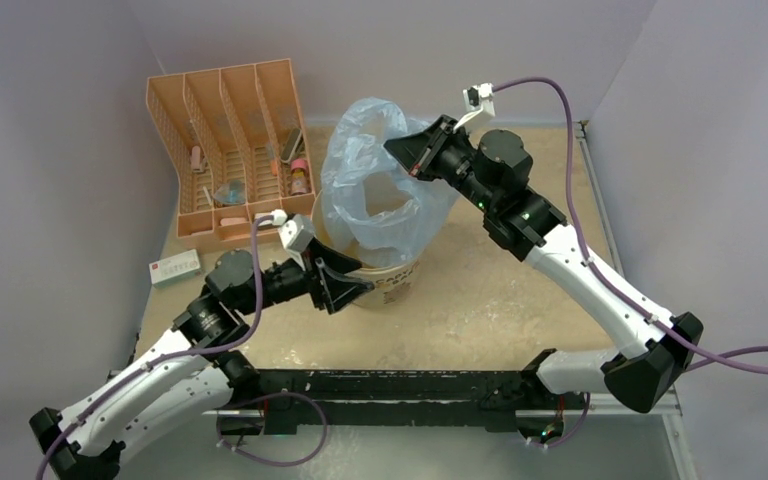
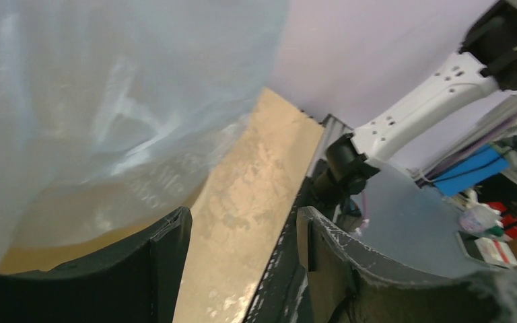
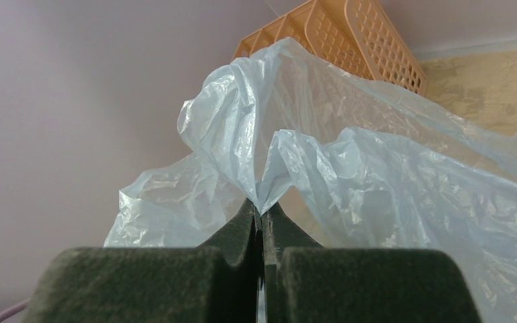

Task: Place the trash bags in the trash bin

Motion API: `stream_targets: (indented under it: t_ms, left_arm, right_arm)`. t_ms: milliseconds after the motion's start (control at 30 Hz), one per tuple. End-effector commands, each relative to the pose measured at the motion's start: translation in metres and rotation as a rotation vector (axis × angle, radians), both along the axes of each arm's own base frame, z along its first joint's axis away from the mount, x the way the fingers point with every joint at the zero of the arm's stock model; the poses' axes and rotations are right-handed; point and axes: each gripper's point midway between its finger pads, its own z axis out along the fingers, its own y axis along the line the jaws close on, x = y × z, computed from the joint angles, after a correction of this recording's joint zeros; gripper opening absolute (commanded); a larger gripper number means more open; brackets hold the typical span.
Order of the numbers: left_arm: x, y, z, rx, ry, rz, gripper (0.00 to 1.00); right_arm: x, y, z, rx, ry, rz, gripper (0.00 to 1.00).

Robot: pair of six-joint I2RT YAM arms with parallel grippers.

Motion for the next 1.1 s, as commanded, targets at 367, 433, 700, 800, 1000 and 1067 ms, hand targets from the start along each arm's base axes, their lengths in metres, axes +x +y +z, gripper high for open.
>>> stream_targets:
  t_ms: [367, 433, 700, 800, 1000, 1067]
  left_arm:
    - [0.004, -0.069, 0.056, -0.223, -0.15, 0.175, 0.62]
    - [0.008, -0.075, 0.053, -0.223, -0.165, 0.198, 0.62]
    - [0.03, -0.103, 0.05, -0.064, -0.285, 0.357, 0.62]
    - [0.043, -0.1, 0.05, 0.006, -0.294, 0.45, 0.6]
    - [0.064, -0.076, 0.053, 0.084, -0.337, 0.607, 0.27]
    - [0.071, -0.069, 0.047, 0.132, -0.329, 0.627, 0.14]
  right_arm:
    - [-0.015, -0.002, 0.043, 0.093, -0.098, 0.006, 0.0]
    - [-0.02, -0.001, 0.045, 0.106, -0.104, 0.026, 0.0]
    - [-0.033, -0.004, 0.048, 0.123, -0.118, 0.058, 0.0]
    - [-0.039, -0.003, 0.05, 0.129, -0.126, 0.08, 0.0]
    - [-0.043, -0.006, 0.051, 0.131, -0.132, 0.086, 0.0]
    - [-0.045, -0.006, 0.052, 0.135, -0.133, 0.089, 0.0]
